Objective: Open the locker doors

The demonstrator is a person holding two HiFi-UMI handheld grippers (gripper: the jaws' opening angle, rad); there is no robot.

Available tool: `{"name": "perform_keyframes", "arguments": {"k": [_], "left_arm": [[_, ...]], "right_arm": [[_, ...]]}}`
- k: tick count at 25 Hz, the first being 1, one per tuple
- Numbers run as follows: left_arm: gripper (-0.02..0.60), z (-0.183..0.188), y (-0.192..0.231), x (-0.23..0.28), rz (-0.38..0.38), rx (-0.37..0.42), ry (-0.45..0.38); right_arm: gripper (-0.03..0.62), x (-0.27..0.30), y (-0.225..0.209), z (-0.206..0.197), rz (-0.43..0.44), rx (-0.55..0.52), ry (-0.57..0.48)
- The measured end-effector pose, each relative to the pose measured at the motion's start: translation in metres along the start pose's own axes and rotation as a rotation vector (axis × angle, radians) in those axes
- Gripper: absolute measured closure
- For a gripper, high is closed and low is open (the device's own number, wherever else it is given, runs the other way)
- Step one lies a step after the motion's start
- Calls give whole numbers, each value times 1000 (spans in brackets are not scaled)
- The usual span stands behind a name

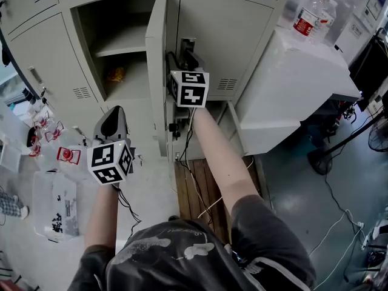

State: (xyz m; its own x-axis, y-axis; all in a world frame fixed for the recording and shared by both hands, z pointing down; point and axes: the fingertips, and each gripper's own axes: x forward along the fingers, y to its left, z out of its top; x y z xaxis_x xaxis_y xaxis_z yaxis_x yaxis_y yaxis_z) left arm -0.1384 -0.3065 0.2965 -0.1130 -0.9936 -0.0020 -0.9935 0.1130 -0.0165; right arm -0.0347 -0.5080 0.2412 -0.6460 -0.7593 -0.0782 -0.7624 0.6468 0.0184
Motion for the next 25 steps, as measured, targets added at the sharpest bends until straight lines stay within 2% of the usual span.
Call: {"name": "perform_keyframes", "arguments": {"k": [2, 9, 12, 25], "left_arm": [[572, -1, 0, -1, -3, 0, 1], [572, 1, -2, -3, -30, -2, -6], [572, 1, -4, -5, -50, -12, -8], [572, 15, -24, -29, -165, 15, -16]], "right_arm": [[446, -4, -3, 1, 9, 21, -6], [447, -26, 2, 4, 21, 51, -4], [470, -37, 2, 4, 4, 40, 19], [467, -86, 2, 8, -14, 49, 42]]}}
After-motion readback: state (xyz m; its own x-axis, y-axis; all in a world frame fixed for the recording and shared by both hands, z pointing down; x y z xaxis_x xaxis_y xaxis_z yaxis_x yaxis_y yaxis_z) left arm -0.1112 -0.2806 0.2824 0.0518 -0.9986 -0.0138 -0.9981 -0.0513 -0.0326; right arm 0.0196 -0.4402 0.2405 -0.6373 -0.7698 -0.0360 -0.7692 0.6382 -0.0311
